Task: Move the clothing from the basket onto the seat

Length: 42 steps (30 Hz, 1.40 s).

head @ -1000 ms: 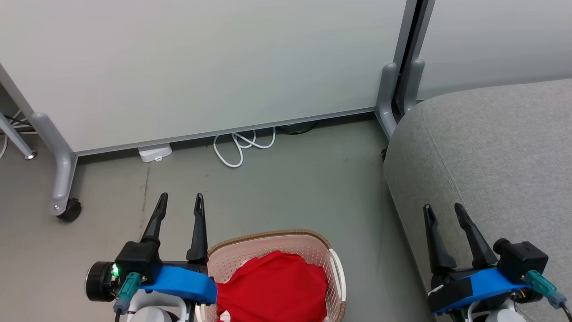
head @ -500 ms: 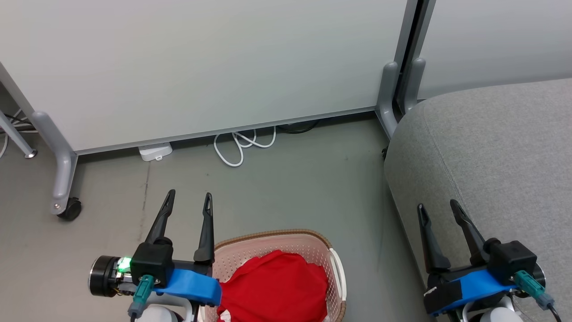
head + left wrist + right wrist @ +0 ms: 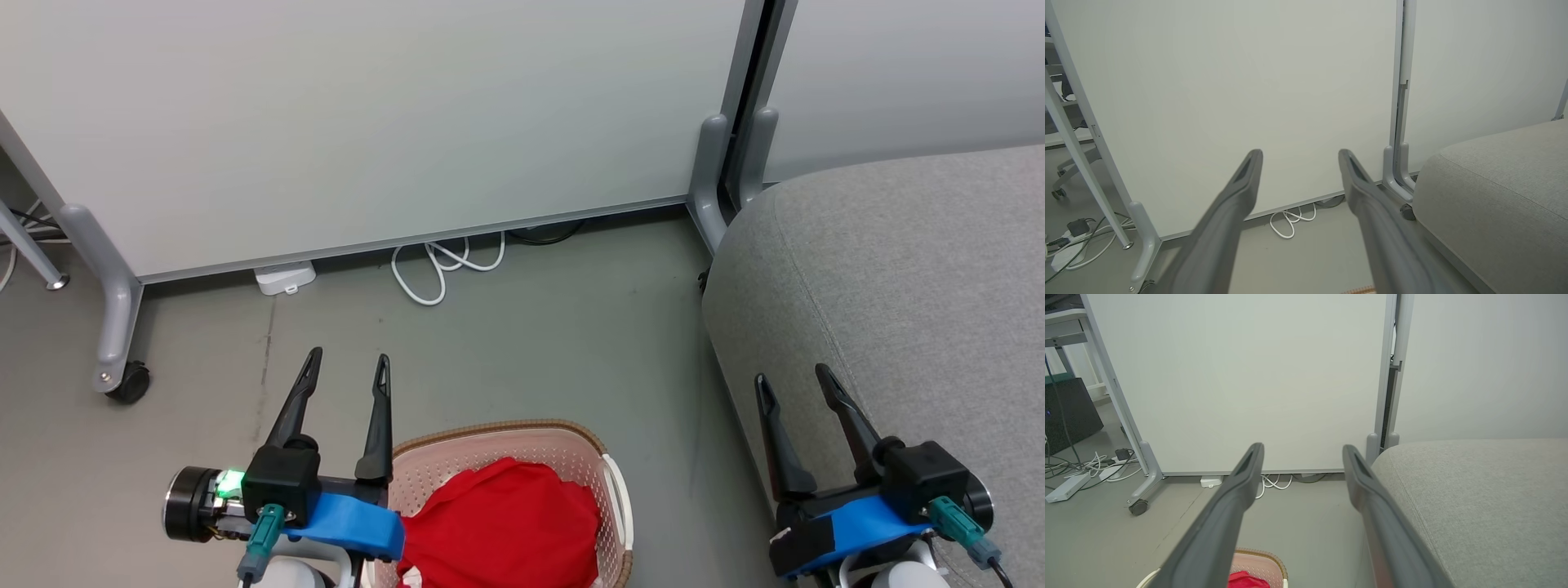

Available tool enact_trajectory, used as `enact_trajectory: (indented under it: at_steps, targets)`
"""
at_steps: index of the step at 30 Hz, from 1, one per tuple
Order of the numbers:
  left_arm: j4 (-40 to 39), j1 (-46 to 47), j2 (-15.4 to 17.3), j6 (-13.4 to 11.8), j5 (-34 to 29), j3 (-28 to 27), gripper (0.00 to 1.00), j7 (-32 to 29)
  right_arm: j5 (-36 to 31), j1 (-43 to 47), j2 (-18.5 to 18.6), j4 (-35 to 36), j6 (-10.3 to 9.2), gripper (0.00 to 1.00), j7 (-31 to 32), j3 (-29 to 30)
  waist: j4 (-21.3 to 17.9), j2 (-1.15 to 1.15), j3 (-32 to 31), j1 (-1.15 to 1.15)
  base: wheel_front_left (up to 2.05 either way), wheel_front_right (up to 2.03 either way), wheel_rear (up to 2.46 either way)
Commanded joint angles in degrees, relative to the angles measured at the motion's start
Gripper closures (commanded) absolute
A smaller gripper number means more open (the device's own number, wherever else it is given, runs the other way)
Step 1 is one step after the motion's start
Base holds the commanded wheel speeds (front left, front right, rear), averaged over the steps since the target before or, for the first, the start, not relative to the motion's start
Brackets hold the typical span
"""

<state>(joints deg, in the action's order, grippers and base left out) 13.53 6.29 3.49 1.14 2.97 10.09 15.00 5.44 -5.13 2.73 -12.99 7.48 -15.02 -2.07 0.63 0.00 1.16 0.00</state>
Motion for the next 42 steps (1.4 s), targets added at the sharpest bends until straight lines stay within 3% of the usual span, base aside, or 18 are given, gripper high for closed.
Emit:
enact_trajectory:
  at_steps: [1,17,27,42]
  targets:
    - [0.2,0.44,0.01,0.34,0.27,-0.23,0.0,0.28,-0.02,-0.68,0.27,-0.07,0.02,0.0,-0.24,-0.05,-0.03,0.0,-0.01,0.0,0.0,0.0,0.0]
    - [1.51,0.81,-0.47,1.34,0.38,-0.92,0.0,0.28,0.11,-0.57,0.27,0.17,0.02,0.0,-0.23,-0.19,-0.03,0.0,0.19,0.0,0.0,0.0,0.0]
    - [6.45,6.57,0.16,3.99,-0.62,0.5,0.0,0.23,0.33,-2.7,0.25,1.28,0.02,0.0,-0.22,-0.95,-2.37,0.0,3.43,0.0,0.0,0.0,0.0]
    - [23.69,24.46,5.2,6.3,-4.04,9.2,0.0,0.23,1.75,-14.73,0.22,4.83,0.02,0.0,-0.21,-3.1,-11.18,0.0,19.82,0.0,0.0,0.0,0.0]
